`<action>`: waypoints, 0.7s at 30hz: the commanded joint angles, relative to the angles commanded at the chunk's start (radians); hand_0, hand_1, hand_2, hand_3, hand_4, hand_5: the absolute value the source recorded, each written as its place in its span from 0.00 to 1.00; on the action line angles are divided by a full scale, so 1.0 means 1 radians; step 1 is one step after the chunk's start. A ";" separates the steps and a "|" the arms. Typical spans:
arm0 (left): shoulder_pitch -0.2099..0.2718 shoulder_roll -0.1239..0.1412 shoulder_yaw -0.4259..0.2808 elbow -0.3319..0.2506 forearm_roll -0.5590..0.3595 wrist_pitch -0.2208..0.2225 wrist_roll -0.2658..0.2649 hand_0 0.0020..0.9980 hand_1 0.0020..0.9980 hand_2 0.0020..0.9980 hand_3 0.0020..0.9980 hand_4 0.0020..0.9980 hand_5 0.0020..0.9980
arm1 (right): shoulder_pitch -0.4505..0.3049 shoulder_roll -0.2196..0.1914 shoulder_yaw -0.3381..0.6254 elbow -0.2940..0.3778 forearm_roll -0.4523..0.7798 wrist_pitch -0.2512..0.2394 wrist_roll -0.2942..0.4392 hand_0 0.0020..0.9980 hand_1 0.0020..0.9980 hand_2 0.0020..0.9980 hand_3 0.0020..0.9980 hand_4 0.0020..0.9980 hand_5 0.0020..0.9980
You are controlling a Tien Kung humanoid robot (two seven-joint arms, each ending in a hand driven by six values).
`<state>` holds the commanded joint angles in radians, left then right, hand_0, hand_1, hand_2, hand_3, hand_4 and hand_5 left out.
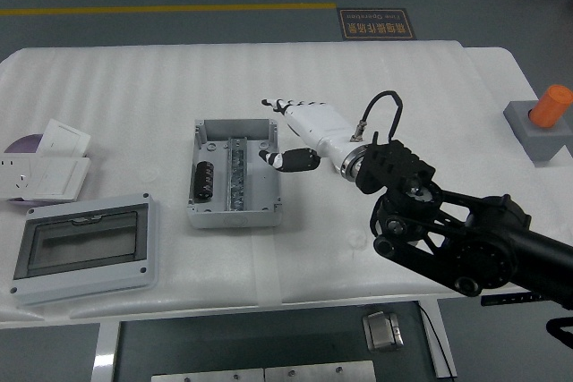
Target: Pick up the battery,place it into the box
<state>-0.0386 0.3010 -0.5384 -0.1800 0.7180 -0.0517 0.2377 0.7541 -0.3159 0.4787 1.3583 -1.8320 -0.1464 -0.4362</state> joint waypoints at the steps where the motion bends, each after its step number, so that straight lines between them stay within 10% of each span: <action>1: 0.000 0.000 0.000 0.000 0.000 0.000 0.000 0.65 0.66 0.52 0.55 0.57 0.40 | 0.012 -0.019 -0.012 -0.018 0.013 0.004 0.004 0.82 0.85 0.88 1.00 0.79 0.51; 8: -0.007 0.002 0.000 0.000 0.003 0.000 -0.001 0.65 0.66 0.52 0.55 0.57 0.39 | 0.104 -0.086 -0.145 -0.146 0.056 0.100 0.013 0.80 0.84 0.86 0.98 0.80 0.52; 21: -0.017 0.006 0.042 0.000 -0.031 0.000 -0.011 0.65 0.66 0.51 0.55 0.53 0.34 | 0.199 -0.031 -0.352 -0.291 0.106 0.169 0.025 0.82 0.84 0.86 0.97 0.80 0.52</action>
<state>-0.0557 0.3070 -0.4962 -0.1800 0.6870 -0.0516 0.2271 0.9534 -0.3472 0.1269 1.0676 -1.7257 0.0223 -0.4116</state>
